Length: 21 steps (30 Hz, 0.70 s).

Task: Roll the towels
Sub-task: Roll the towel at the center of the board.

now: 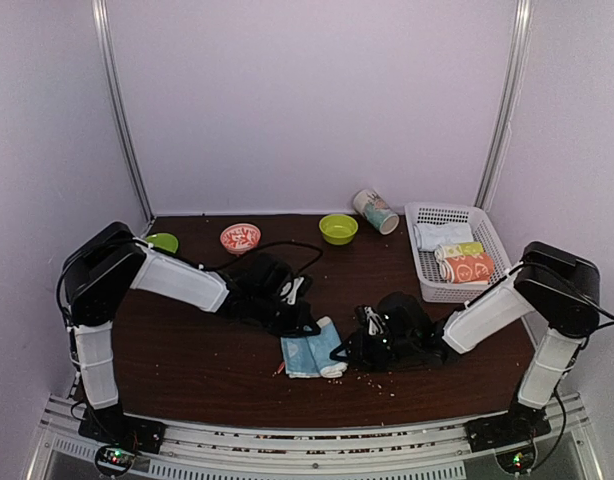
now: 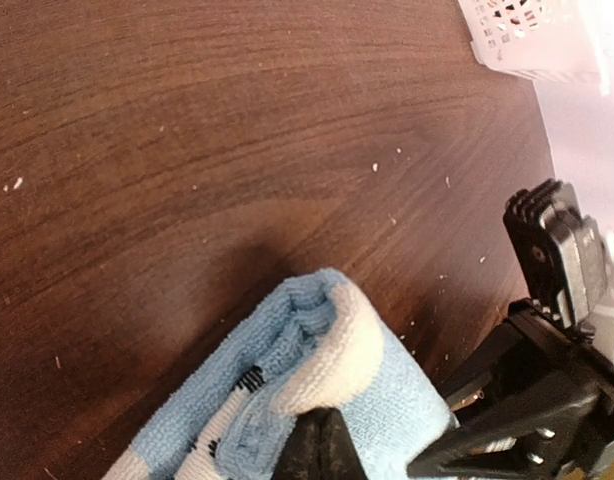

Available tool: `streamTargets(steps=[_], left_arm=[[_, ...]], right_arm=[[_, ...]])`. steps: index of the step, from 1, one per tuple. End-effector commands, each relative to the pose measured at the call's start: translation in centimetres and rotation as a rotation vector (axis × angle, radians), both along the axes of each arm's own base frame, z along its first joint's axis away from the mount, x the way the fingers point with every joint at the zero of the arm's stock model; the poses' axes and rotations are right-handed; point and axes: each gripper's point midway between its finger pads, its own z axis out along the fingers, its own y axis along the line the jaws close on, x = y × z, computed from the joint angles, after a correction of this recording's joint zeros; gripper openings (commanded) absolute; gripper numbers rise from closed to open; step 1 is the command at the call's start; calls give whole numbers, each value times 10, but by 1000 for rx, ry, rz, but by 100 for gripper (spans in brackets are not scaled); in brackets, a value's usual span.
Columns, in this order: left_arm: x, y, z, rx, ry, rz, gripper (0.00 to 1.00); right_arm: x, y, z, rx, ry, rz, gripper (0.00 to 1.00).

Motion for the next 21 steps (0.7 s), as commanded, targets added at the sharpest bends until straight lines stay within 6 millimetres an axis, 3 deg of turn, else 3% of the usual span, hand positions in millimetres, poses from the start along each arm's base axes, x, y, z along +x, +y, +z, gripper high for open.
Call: streamTargets(steps=[1, 4, 8, 11, 14, 21], left_arm=[[-10, 24, -24, 97, 56, 33, 0], [-13, 30, -17, 102, 46, 32, 0], [-18, 38, -3, 94, 24, 41, 20], [-20, 43, 7, 78, 8, 51, 22], [-22, 49, 8, 83, 2, 66, 22], [-26, 54, 10, 73, -2, 75, 19]], right_arm=[[2, -1, 1, 1, -4, -8, 3], [9, -19, 5, -207, -97, 29, 0], [15, -63, 9, -581, -184, 90, 0], [21, -76, 18, -756, -246, 138, 0], [24, -71, 27, -874, -303, 182, 0], [21, -44, 26, -1060, -398, 250, 0]])
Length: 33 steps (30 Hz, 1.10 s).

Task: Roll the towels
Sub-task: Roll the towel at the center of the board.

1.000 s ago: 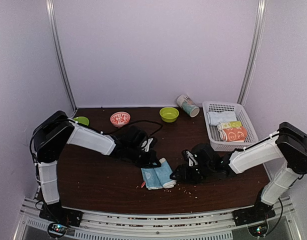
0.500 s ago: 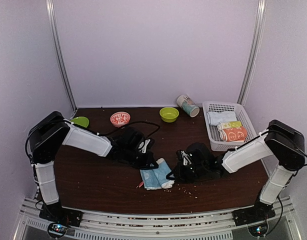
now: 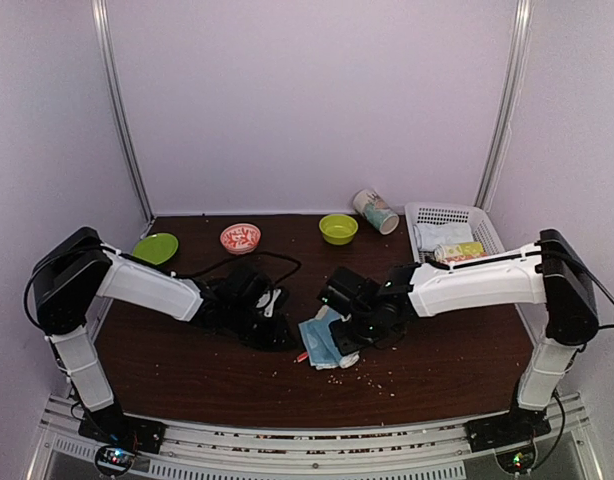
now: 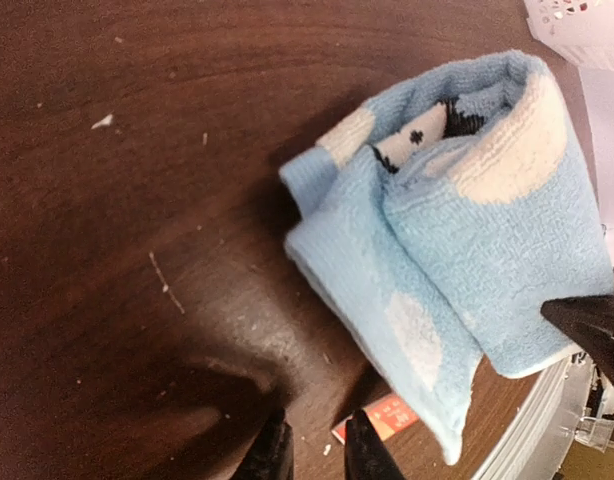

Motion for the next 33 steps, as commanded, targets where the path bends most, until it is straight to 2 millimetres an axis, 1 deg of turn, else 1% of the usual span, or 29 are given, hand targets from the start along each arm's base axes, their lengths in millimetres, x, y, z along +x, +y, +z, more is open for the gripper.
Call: streamTargets(steps=[1, 5, 8, 10, 13, 16, 20, 24, 27, 30, 33], left_arm=[[7, 1, 15, -25, -43, 19, 19], [9, 0, 21, -34, -57, 16, 18], [9, -4, 28, -57, -66, 8, 17], [9, -6, 38, -81, -75, 6, 17], [11, -11, 54, -115, -91, -1, 17], [14, -21, 60, -130, -99, -19, 17], [14, -41, 54, -140, -76, -54, 15], [17, -53, 41, -132, -51, -61, 13], [20, -56, 30, -106, -36, -63, 9], [22, -56, 20, -78, -27, -65, 3], [25, -58, 12, -62, -20, -62, 0]], right_arm=[[-1, -19, -9, -264, -70, 32, 0], [6, -15, -8, -355, -131, 30, 0], [7, -13, -10, -345, -135, 17, 0], [5, -15, -11, -326, -134, 5, 0], [3, -15, -6, -281, -138, -5, 0], [3, -14, -2, -261, -141, -12, 0], [5, -10, -2, -259, -145, -14, 0], [5, -8, -3, -244, -142, -13, 0], [4, -8, -2, -234, -139, -14, 0], [3, -5, 1, -213, -138, -11, 0], [1, 4, 5, -155, -129, 3, 0]])
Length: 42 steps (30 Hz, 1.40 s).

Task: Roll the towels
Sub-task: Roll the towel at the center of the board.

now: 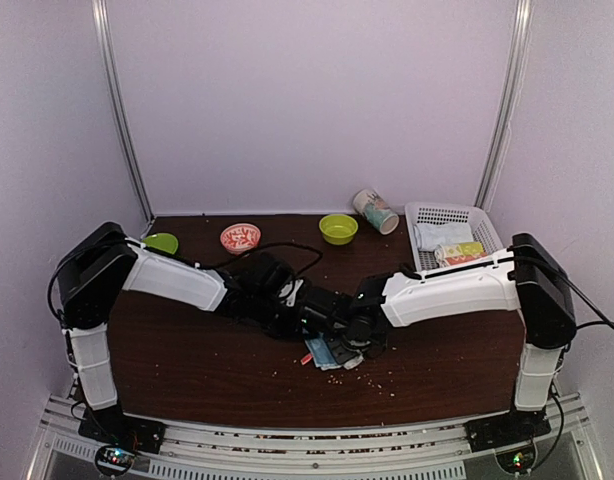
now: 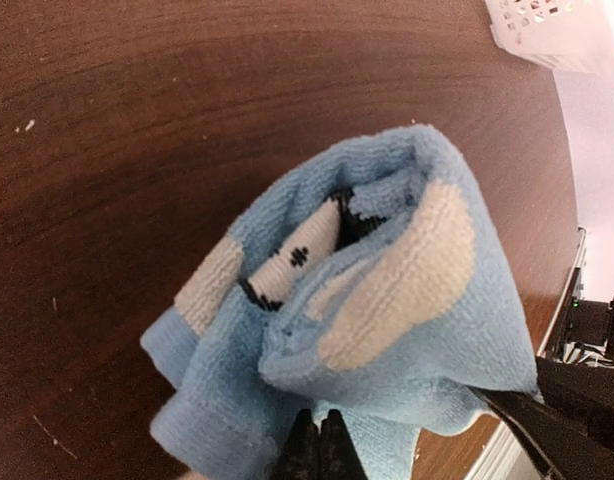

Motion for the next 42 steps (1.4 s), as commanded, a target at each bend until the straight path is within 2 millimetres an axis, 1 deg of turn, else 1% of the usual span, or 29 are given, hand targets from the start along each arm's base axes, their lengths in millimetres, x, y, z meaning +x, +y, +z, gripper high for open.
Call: streamTargets(steps=[1, 6, 10, 14, 20, 26, 33, 37, 39, 42], left_arm=[[7, -10, 1, -8, -13, -8, 0], [11, -17, -4, -28, 1, 7, 0], [11, -16, -8, -31, 10, 21, 0], [10, -13, -12, -28, 14, 31, 0], [7, -15, -11, -52, 22, 24, 0], [5, -14, -13, -50, 27, 18, 0], [4, -13, -17, -43, 32, 18, 0], [5, -13, -20, -32, 33, 18, 0], [4, -12, -21, -25, 36, 20, 0], [1, -5, -25, 1, 40, 21, 0]], right_arm=[[-1, 13, 19, 123, -18, 5, 0], [-8, 32, 24, 238, 28, 42, 0], [-9, 35, 21, 314, 64, 37, 0], [-9, 36, 20, 401, 102, 32, 6], [-10, 37, 19, 496, 152, 69, 20], [-4, 37, 28, 548, 151, 80, 28], [-5, 38, 34, 590, 177, 95, 41], [-8, 45, 40, 644, 205, 100, 43], [-7, 48, 39, 654, 216, 101, 43], [-7, 50, 32, 643, 231, 96, 43]])
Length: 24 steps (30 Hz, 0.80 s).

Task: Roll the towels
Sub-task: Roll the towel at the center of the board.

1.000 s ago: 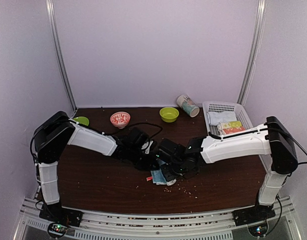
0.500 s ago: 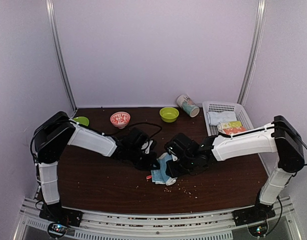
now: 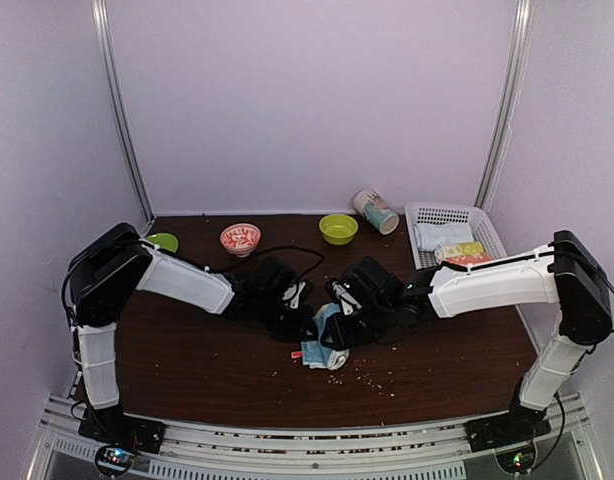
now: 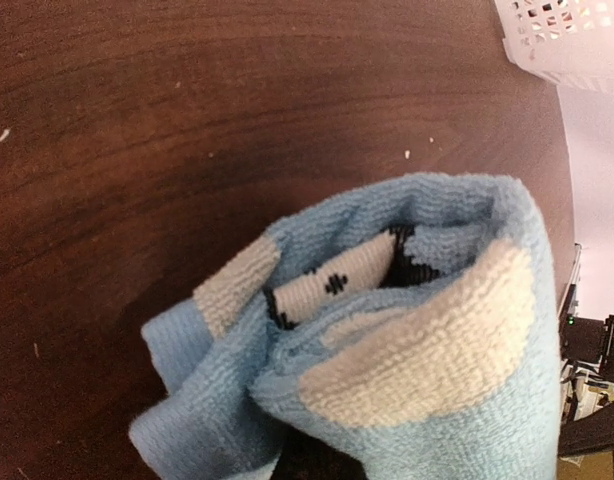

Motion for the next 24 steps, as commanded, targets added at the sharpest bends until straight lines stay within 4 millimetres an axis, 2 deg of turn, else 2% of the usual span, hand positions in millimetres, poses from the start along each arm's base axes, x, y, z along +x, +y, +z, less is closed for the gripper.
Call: streamTargets(steps=[1, 3, 5, 12, 24], left_arm=[[-6, 6, -9, 22, 11, -10, 0], [-9, 9, -6, 22, 8, -14, 0], [-10, 12, -1, 29, -2, -20, 8], [-17, 21, 11, 66, -14, -51, 23], [-28, 47, 41, 119, -68, -74, 29]], right_arm=[[3, 10, 4, 46, 11, 6, 43], [4, 10, -1, 38, 20, -1, 42], [6, 11, -5, 31, 26, -4, 42], [11, 13, -10, -9, 24, -11, 40], [17, 10, -17, -68, 21, -30, 35]])
